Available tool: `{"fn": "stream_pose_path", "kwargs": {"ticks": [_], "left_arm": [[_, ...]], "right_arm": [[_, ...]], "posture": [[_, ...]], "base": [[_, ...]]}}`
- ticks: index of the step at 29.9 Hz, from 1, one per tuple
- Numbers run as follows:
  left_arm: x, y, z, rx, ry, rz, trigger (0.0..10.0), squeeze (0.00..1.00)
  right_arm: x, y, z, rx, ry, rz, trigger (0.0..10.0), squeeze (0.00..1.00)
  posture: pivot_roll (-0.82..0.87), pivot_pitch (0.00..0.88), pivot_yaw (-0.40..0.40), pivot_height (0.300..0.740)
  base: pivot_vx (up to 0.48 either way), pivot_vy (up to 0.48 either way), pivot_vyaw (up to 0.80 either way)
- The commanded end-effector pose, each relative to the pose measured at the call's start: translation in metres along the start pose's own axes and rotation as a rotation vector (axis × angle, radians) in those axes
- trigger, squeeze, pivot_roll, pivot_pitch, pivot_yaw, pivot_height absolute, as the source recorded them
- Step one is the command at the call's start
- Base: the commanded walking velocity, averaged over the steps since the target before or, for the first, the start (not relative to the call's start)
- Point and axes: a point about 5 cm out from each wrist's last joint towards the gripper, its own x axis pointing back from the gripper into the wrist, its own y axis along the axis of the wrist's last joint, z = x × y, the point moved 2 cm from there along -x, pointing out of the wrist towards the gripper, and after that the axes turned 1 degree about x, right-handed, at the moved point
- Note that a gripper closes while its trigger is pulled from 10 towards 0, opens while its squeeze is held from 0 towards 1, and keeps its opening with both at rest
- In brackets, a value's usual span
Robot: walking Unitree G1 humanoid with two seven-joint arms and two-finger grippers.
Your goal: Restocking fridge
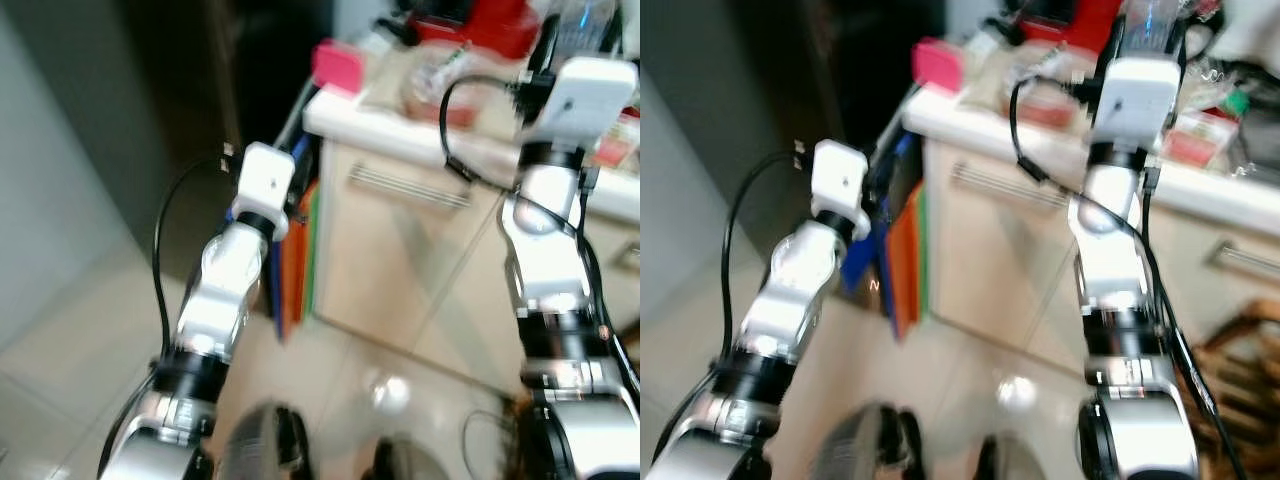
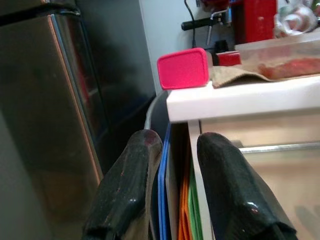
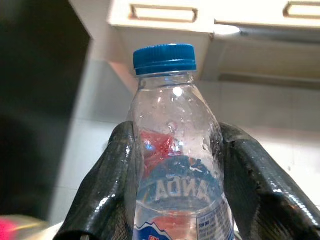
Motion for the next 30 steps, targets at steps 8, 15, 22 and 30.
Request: {"fn": "stream_pose_path", "kwargs": {"ticks": [8,15,22,30], "left_arm": [[-0.006,0.01,-0.005,0.015,-0.032,-0.038,10.0,0.0],[-0.006,0.009,-0.004,0.022,-0.039,-0.039,10.0,0.0],[-0.005,0.007,-0.006,0.02,-0.059,-0.035,10.0,0.0],[-0.001,0.003,-0.005,0.018,-0.065,-0.022,10.0,0.0]], "right_arm": [[-0.003,0.012,-0.008,0.017,-0.015,-0.048,10.0,0.0],[0.013,-0.006,-0.006,0.004,0.021,0.051,10.0,0.0],[0.038,-0.032,-0.007,-0.039,0.05,0.204,10.0,0.0],[0.059,-0.05,-0.017,-0.029,0.049,0.306,10.0,0.0]], "posture": [[-0.03,0.0,-0.011,0.703],[-0.02,0.0,-0.011,0.703],[-0.02,0.0,-0.004,0.703],[-0.01,0.0,-0.007,0.703]], "base": [[-0.288,0.0,0.0],[-0.288,0.0,0.0],[-0.123,0.0,-0.42],[0.0,0.0,-0.73]]}}
